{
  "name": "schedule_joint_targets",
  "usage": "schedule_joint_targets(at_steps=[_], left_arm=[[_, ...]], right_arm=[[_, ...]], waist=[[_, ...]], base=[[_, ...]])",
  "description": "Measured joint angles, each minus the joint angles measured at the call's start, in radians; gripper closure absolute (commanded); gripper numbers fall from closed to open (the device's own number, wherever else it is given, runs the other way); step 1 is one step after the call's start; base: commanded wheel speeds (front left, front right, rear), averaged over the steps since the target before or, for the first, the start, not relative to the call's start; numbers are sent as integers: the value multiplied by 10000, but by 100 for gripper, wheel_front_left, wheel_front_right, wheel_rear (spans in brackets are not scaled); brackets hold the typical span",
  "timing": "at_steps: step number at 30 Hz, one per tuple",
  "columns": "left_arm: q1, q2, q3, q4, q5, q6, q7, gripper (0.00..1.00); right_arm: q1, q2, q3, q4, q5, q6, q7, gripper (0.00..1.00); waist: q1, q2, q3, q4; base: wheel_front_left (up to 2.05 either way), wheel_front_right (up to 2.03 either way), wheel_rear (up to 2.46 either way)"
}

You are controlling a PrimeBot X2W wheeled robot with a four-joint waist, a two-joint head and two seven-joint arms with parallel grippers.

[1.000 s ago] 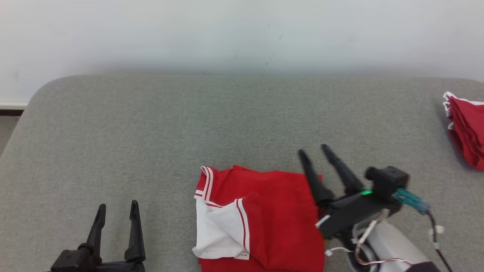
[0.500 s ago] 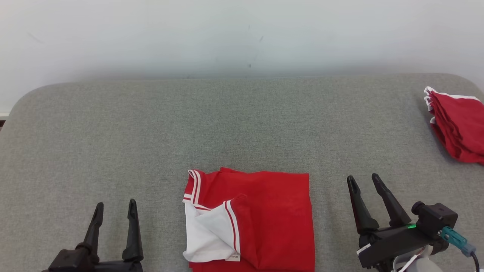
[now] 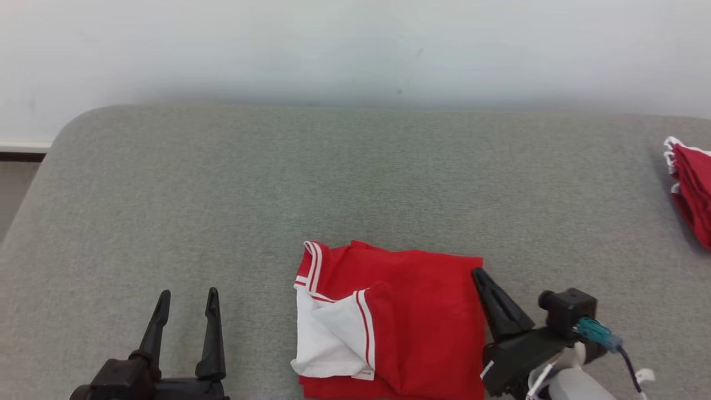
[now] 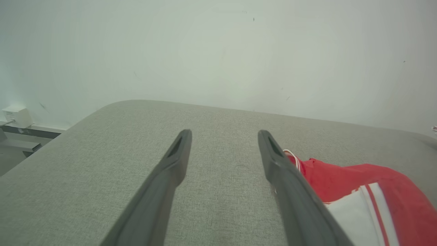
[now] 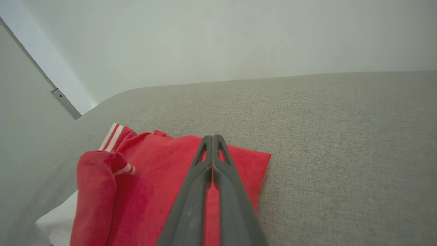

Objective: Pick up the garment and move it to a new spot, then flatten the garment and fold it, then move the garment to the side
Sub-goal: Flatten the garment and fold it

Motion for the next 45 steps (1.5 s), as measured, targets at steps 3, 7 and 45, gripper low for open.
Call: schedule_joint_targets(at_steps=[3, 7, 45], left_arm=[[-98, -6, -117, 61, -4, -12, 2, 0], [-210, -4, -249, 130, -56, -25, 0, 0], [-270, -2, -151, 29, -86, 171, 0, 0]], right_arm=[[-490, 128, 476, 813, 58, 0, -2, 100], [-1042, 370, 1185, 1870, 50, 0, -8, 100], [-256, 222, -472, -439, -575, 0, -40, 100]], waist=[[0, 0, 60, 214], [0, 1, 155, 503], [0, 0, 157, -235]], base=[[0, 0, 0], [0, 0, 0], [0, 0, 0]])
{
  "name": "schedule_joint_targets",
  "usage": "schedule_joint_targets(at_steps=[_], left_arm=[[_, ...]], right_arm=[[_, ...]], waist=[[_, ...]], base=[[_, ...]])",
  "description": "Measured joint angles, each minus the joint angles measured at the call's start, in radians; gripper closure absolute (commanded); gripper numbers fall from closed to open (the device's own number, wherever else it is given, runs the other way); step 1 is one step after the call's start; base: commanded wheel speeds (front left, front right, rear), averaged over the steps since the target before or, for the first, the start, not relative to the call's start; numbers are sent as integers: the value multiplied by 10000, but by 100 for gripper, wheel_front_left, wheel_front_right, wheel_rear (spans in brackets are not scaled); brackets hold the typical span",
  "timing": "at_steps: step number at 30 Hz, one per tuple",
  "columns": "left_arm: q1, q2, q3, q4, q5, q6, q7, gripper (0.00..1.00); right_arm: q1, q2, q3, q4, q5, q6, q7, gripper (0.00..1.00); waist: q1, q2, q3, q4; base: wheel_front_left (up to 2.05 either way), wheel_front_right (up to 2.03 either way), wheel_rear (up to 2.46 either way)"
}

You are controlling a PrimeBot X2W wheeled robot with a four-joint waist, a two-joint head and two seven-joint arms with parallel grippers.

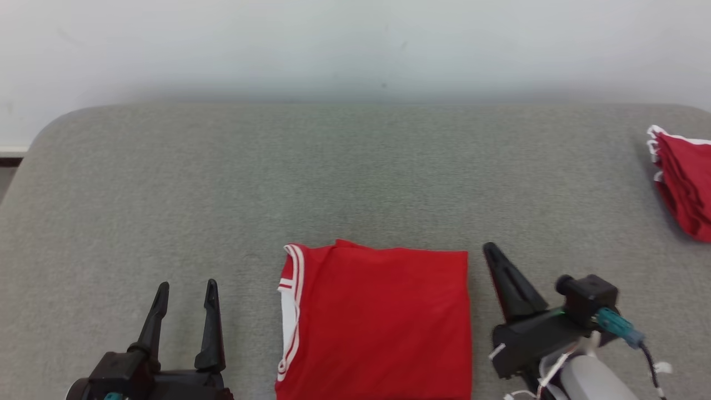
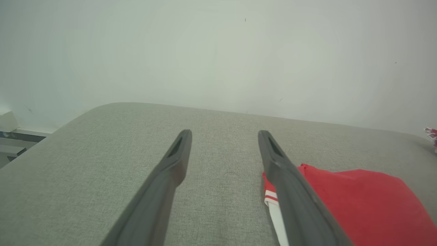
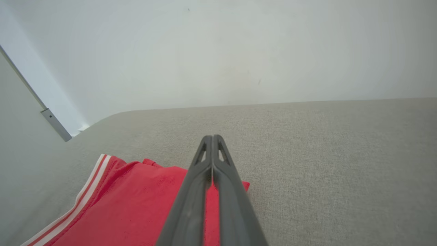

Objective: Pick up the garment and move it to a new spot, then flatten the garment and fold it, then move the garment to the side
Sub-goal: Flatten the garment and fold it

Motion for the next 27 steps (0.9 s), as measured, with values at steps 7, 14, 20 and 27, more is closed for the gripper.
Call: schedule_joint_targets(at_steps=[7, 14, 20, 27], left_arm=[[170, 4, 286, -17, 199, -127, 0, 0], [370, -4, 474, -192, 410, -186, 0, 0], [705, 0, 662, -368, 570, -209, 0, 0], [1034, 0, 1051, -660, 631, -347, 0, 0]], right_arm=[[872, -234, -1264, -901, -671, 0, -2, 100], [1827, -240, -1848, -1768, -1108, 0, -2, 100], [2316, -46, -2176, -2243, -1313, 0, 0, 58], [2810, 54, -2418, -2535, -1407, 0, -2, 0]], waist=[[0, 0, -148, -689], [0, 0, -414, -1122], [-1, 0, -710, -1296], [-1, 0, -906, -1391]], base=[[0, 0, 0], [0, 0, 0], [0, 0, 0], [0, 0, 0]])
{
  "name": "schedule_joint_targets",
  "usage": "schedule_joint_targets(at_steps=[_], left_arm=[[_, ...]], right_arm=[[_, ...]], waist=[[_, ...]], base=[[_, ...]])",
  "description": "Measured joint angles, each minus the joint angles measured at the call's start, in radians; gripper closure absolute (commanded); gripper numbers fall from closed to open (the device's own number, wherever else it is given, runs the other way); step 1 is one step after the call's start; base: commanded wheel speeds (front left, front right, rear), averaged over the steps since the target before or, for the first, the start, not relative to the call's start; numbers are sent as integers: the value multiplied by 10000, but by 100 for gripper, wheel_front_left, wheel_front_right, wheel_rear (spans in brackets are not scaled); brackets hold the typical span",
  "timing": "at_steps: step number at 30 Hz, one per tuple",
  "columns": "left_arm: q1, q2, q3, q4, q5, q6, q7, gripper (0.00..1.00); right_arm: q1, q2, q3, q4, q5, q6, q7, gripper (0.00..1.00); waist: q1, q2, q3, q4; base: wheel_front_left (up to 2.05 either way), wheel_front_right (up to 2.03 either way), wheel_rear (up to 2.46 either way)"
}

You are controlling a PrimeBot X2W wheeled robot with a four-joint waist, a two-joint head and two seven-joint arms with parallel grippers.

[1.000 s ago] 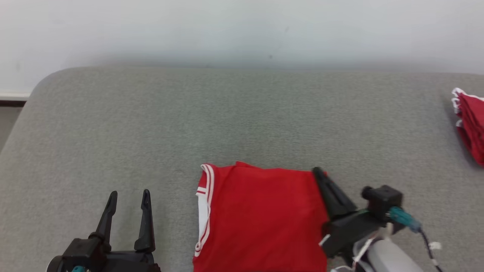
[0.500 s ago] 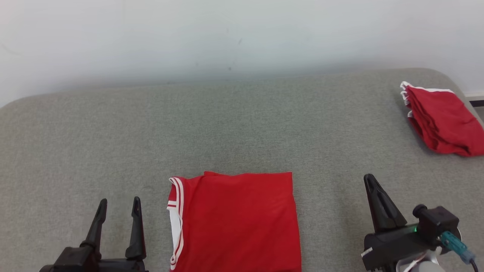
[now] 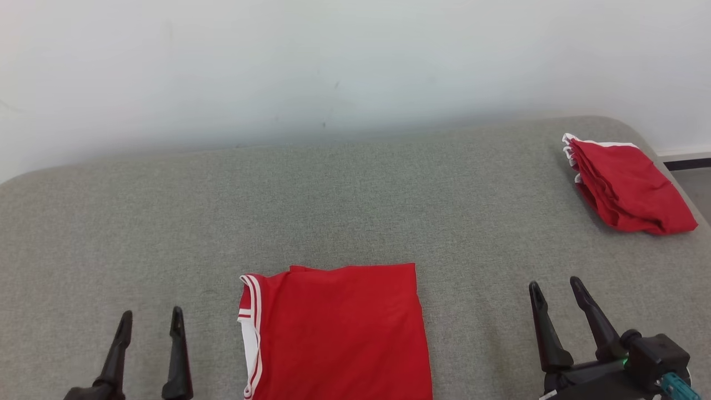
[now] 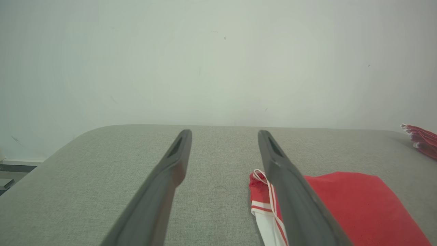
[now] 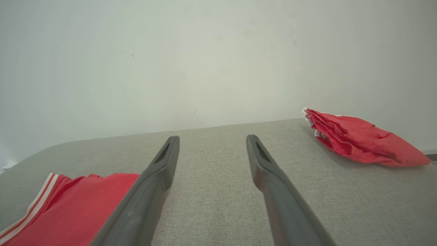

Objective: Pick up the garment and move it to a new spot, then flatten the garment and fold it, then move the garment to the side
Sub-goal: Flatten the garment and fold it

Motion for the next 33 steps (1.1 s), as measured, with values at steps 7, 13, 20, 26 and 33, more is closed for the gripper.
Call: schedule_joint_targets(at_steps=[7, 13, 20, 26, 33], left_arm=[[489, 6, 311, -238, -38, -188, 0, 0], [706, 27, 535, -268, -134, -364, 0, 0], [749, 27, 535, -201, -192, -525, 0, 0], [732, 23, 516, -77, -192, -594, 0, 0], [708, 21, 506, -31, -190, -616, 0, 0]], right_arm=[[253, 31, -174, 61, 4, 0, 0, 0], [334, 29, -226, 146, 2, 0, 0, 0], [303, 6, -128, 353, -61, 0, 0, 0], [178, 4, -33, 443, -69, 0, 0, 0], [167, 21, 10, 479, -84, 0, 0, 0]], waist=[[0, 0, -91, 81], [0, 0, -123, 187], [0, 0, -165, 370], [0, 0, -170, 496], [1, 0, -164, 568]], base=[[0, 0, 0], [0, 0, 0], [0, 0, 0], [0, 0, 0], [0, 0, 0]])
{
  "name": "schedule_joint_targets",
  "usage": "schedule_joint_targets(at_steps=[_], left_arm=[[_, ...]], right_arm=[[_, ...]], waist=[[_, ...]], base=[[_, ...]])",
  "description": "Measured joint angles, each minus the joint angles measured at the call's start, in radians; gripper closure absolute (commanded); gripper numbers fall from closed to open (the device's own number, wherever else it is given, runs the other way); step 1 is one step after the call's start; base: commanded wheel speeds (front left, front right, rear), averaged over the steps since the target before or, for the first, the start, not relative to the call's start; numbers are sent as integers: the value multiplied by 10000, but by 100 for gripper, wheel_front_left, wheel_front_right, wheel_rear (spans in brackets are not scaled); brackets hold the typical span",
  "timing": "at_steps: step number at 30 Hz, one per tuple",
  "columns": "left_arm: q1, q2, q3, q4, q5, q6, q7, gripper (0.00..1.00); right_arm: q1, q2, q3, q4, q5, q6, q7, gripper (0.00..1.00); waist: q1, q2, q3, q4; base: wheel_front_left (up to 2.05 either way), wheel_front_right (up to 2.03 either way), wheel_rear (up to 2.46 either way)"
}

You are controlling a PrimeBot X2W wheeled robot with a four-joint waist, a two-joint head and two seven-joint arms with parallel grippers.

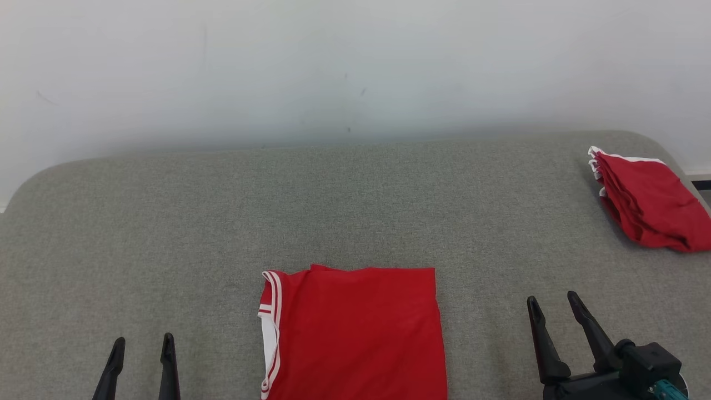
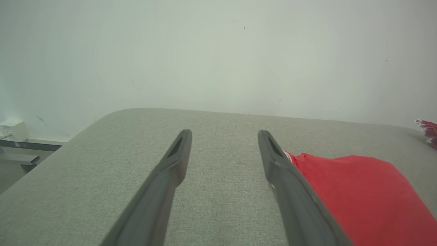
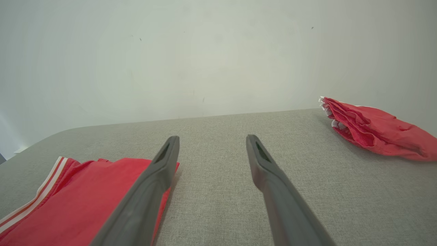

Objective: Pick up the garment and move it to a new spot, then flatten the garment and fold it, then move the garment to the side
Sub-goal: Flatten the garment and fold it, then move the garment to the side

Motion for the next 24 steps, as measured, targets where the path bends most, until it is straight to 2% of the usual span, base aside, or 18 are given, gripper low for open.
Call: schedule_joint_targets(at_steps=[14, 24], left_arm=[[-4, -8, 13, 23, 58, -71, 0, 0], [-200, -15, -176, 134, 82, -82, 0, 0]], right_arm=[[-4, -13, 65, 54, 0, 0, 0, 0], [-1005, 19, 1363, 1035, -13, 0, 313, 0]], waist=[[0, 0, 7, 30], [1, 0, 129, 310]], base=[[0, 0, 0], [0, 0, 0]])
